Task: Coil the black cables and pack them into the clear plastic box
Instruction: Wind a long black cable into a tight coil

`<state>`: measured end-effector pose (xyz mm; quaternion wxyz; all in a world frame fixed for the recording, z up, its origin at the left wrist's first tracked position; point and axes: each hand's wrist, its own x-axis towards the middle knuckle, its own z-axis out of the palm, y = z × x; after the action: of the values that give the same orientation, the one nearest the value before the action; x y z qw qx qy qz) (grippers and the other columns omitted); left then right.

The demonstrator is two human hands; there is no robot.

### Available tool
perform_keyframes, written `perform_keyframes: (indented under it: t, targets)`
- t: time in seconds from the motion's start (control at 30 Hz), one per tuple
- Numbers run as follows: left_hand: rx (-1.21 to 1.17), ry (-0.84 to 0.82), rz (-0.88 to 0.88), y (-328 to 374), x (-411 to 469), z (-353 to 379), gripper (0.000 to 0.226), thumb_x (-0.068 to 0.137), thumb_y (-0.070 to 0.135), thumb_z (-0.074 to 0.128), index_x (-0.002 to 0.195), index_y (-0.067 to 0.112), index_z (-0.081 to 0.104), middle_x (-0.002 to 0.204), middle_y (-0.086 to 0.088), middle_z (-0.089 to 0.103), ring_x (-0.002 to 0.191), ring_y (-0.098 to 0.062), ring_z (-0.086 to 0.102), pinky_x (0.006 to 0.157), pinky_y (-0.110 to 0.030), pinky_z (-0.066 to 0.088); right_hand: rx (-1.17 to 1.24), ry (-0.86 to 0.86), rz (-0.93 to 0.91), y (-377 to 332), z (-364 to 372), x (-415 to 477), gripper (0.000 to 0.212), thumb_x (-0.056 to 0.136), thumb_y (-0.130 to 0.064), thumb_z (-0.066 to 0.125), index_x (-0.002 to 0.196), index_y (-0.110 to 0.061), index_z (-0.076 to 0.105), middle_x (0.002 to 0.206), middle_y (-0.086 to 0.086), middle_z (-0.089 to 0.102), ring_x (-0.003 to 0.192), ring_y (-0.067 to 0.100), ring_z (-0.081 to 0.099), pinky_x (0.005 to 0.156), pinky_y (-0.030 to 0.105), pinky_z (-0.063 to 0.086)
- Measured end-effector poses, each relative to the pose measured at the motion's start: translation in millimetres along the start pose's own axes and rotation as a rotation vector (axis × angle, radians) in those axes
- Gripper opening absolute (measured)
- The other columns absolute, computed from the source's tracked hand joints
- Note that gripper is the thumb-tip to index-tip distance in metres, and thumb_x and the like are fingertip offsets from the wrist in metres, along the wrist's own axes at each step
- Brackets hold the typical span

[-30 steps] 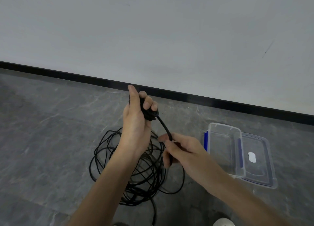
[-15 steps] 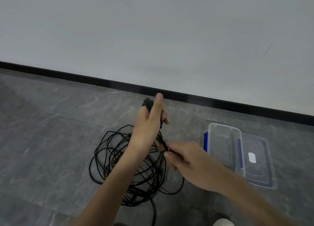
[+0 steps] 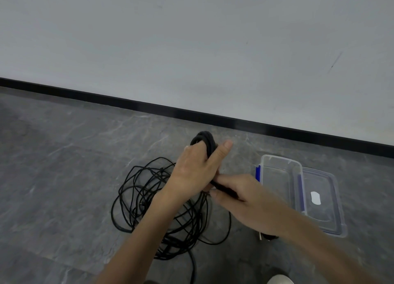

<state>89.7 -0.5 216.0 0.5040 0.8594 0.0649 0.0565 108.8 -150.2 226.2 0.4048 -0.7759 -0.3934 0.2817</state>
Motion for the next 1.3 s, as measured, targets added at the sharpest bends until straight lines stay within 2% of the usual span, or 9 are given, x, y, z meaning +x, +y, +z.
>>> perform_keyframes:
  t: [0.1,0.23,0.33,0.47,0.57,0.73,0.87,1.1,1.3]
  targets:
    - [0.116,-0.167,-0.078,-6.1,-2.5,0.5,0.081,0.082,0.074,0.026,0.057,0.001,0.05,0.049,-0.003,0.048,0.044,-0.014,0.046,0.051,-0.026,0.041,-0.074,0.068,-0.059,1.7,-8.0,0.5,0.015,0.094,-0.018,0.059,0.086,-0.009,0.068,0.063,-0.001,0.062,0.054,0.014,0.055,0.051,0.02,0.042]
    - [-0.058,-0.51,-0.168,1.3,-4.8,-2.8,0.082,0.092,0.063,0.004,0.055,0.009,0.053,0.057,-0.002,0.06,0.065,-0.014,0.063,0.086,-0.027,0.046,0.106,0.125,-0.095,0.9,-18.8,-1.6,0.012,0.086,-0.017,0.067,0.087,-0.005,0.072,0.076,-0.003,0.075,0.071,0.006,0.072,0.07,0.021,0.056]
    - [-0.154,-0.581,-0.199,12.1,-6.7,-6.0,0.081,0.096,0.055,-0.004,0.052,0.012,0.049,0.056,-0.003,0.056,0.062,-0.012,0.059,0.082,-0.014,0.044,0.19,0.209,-0.097,1.6,-23.1,-3.8,0.02,0.078,-0.029,0.074,0.085,-0.01,0.072,0.073,-0.001,0.074,0.069,0.015,0.072,0.068,0.032,0.059]
    - [-0.258,-0.661,-0.218,22.5,-10.9,-8.6,0.076,0.096,0.056,-0.002,0.055,0.015,0.047,0.056,-0.001,0.051,0.064,-0.018,0.054,0.079,-0.021,0.047,0.193,0.294,-0.106,6.4,-30.2,-2.6,0.032,0.064,-0.042,0.082,0.081,-0.017,0.071,0.072,0.002,0.069,0.065,0.021,0.067,0.066,0.041,0.057]
    - [-0.269,-0.697,-0.168,23.1,-11.0,-11.0,0.071,0.089,0.061,0.003,0.063,0.012,0.049,0.058,0.002,0.051,0.065,-0.016,0.054,0.08,-0.031,0.048,0.279,0.248,-0.115,6.8,-32.3,-3.5,0.026,0.065,-0.024,0.082,0.084,-0.013,0.068,0.079,0.008,0.068,0.076,0.021,0.069,0.077,0.036,0.057]
    - [-0.19,-0.729,-0.085,19.6,-11.5,-11.7,0.036,0.093,0.051,0.051,0.065,0.028,0.053,0.055,0.011,0.052,0.058,-0.006,0.055,0.064,-0.014,0.042,0.209,0.19,-0.126,10.4,-37.9,-7.2,0.027,0.072,0.008,0.075,0.083,-0.015,0.063,0.081,0.002,0.068,0.079,0.017,0.069,0.077,0.023,0.055]
    - [-0.246,-0.744,-0.152,20.9,-11.6,-11.4,0.041,0.096,0.041,0.049,0.063,0.017,0.045,0.055,0.004,0.044,0.056,-0.011,0.051,0.062,-0.013,0.042,0.053,0.298,-0.221,16.6,-37.8,-5.6,0.009,0.07,-0.021,0.065,0.078,-0.016,0.063,0.08,-0.009,0.063,0.081,0.015,0.066,0.077,0.023,0.056]
    - [-0.255,-0.635,-0.12,17.5,-10.6,-15.0,0.046,0.095,0.049,0.039,0.075,0.009,0.051,0.055,0.005,0.045,0.056,-0.012,0.053,0.068,-0.017,0.044,0.034,0.224,-0.059,20.1,-37.2,-2.0,0.037,0.077,-0.055,0.065,0.093,-0.023,0.061,0.095,-0.016,0.068,0.094,0.002,0.066,0.089,0.026,0.053]
    - [-0.345,-0.539,-0.085,20.4,-9.7,-20.5,0.047,0.099,0.042,0.04,0.069,0.007,0.046,0.055,0.001,0.041,0.055,-0.014,0.051,0.073,-0.025,0.047,0.257,0.058,0.14,28.0,-37.7,-2.1,0.026,0.085,-0.018,0.068,0.106,-0.014,0.054,0.11,-0.001,0.067,0.108,0.006,0.063,0.1,0.035,0.049]
